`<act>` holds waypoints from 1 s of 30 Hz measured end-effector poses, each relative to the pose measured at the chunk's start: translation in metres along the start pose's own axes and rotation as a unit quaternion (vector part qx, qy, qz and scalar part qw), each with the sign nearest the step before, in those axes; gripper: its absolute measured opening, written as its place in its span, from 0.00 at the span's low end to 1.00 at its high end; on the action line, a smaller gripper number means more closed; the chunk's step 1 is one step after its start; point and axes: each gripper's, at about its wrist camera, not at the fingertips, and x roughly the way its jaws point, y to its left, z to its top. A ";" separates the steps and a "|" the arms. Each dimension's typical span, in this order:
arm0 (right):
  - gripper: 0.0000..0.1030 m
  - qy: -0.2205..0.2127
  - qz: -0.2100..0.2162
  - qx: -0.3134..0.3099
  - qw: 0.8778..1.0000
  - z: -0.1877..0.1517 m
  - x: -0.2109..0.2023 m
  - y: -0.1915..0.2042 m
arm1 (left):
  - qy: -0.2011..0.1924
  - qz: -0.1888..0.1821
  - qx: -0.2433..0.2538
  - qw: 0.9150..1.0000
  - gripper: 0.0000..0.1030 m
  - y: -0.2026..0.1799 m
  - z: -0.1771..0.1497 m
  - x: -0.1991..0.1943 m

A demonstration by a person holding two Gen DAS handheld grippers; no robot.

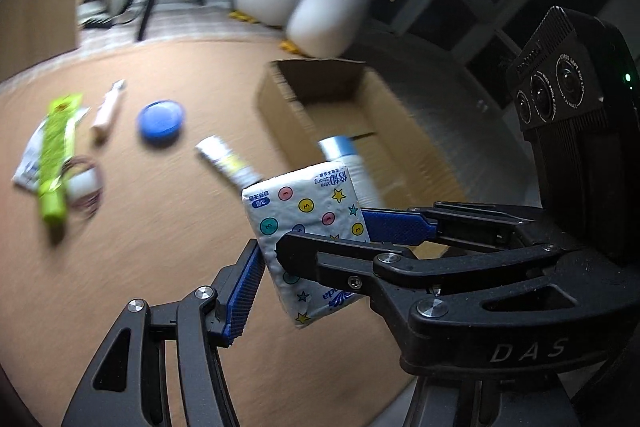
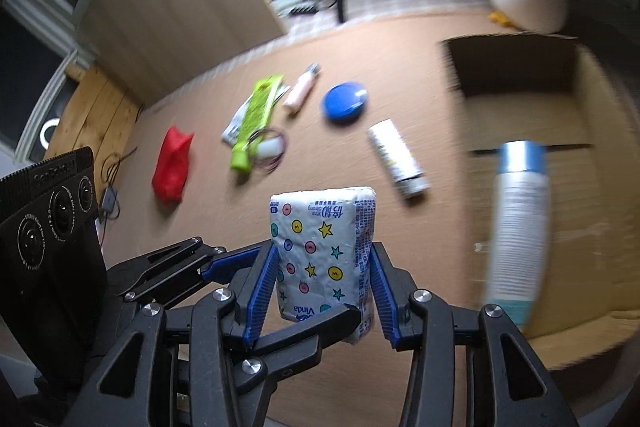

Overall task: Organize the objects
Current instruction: 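Carry the tissue pack with the right tool into the box and release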

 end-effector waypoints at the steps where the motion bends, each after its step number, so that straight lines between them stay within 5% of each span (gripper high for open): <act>1: 0.41 -0.005 -0.002 0.006 1.000 0.000 -0.006 -0.008 | 0.001 -0.005 0.003 1.000 0.59 -0.007 0.003 0.004; 10: 0.41 -0.041 -0.031 0.054 0.997 -0.003 -0.050 -0.077 | 0.016 -0.046 0.027 0.998 0.59 -0.066 0.029 0.056; 21: 0.41 -0.048 -0.044 0.082 0.994 -0.003 -0.060 -0.123 | 0.035 -0.045 0.046 0.997 0.59 -0.095 0.036 0.088; 24: 0.41 -0.047 -0.053 0.080 0.994 -0.004 -0.060 -0.125 | 0.040 -0.032 0.053 0.997 0.73 -0.096 0.036 0.089; 30: 0.60 -0.071 -0.078 0.087 0.991 -0.003 -0.068 -0.128 | 0.033 -0.018 0.061 0.997 0.78 -0.090 0.034 0.080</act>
